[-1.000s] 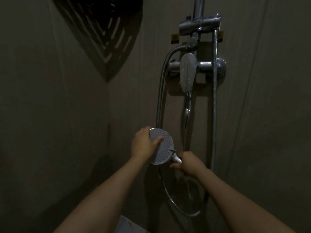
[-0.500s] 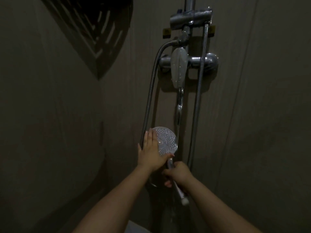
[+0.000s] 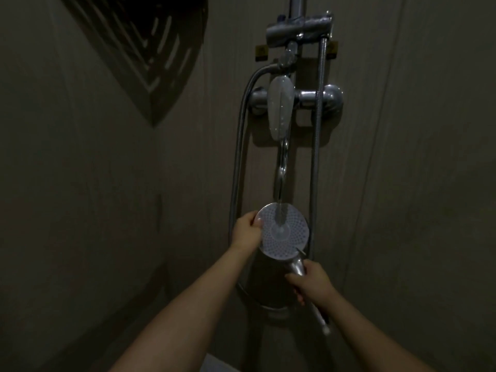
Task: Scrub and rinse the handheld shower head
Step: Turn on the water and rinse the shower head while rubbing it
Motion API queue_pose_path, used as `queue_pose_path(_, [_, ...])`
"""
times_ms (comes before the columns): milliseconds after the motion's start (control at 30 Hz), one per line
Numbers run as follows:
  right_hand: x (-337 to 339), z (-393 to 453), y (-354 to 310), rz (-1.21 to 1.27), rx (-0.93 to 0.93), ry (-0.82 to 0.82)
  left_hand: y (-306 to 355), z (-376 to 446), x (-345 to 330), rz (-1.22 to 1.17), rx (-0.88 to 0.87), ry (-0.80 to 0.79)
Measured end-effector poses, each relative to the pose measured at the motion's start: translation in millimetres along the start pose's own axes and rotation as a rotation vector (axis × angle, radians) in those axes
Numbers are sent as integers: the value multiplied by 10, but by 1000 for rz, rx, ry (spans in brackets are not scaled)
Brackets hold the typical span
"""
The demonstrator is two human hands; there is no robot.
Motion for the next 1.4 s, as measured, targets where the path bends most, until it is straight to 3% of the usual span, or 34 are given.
queue_pose_path(133, [52, 18, -83, -185, 96, 75, -29, 68, -75, 233, -88, 34])
queue_pose_path(333, [79, 4, -122, -316, 124, 143, 16, 141, 39, 307, -92, 141])
queue_pose_path(433, [54, 3, -218, -345, 146, 172, -1, 85, -1, 455, -119, 175])
queue_pose_path(533, [47, -3, -336, -366, 154, 117, 21, 14, -44, 775, -292, 63])
queue_pose_path(633, [116, 10, -385, -436, 147, 64, 49, 12, -67, 1149, -549, -186])
queue_pose_path(700, [158, 30, -391, -512, 159, 76, 11, 47, 7, 1227, -559, -245])
queue_pose_path(800, [176, 47, -419, -567, 177, 112, -66, 69, 123, 1068, -476, -162])
queue_pose_path(967, [233, 87, -449, -509, 186, 118, -77, 90, 83, -9, -31, 228])
queue_pose_path(1133, [370, 46, -384, -533, 131, 30, -15, 31, 123, -77, 55, 132])
queue_pose_path(1300, [414, 9, -428, -630, 59, -7, 7, -96, 83, -135, 83, 177])
queue_pose_path(1400, [396, -74, -465, -557, -1, -50, 62, -161, 59, -158, 99, 202])
Point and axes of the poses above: each hand's wrist, its own z-axis towards the middle knuckle, its own x-axis out of the back of the hand, y = z × x, the point moved 2 cm from there along z, towards the middle knuckle, and after that the axes turned 13 degrees about -x, right-handed, at the moved point
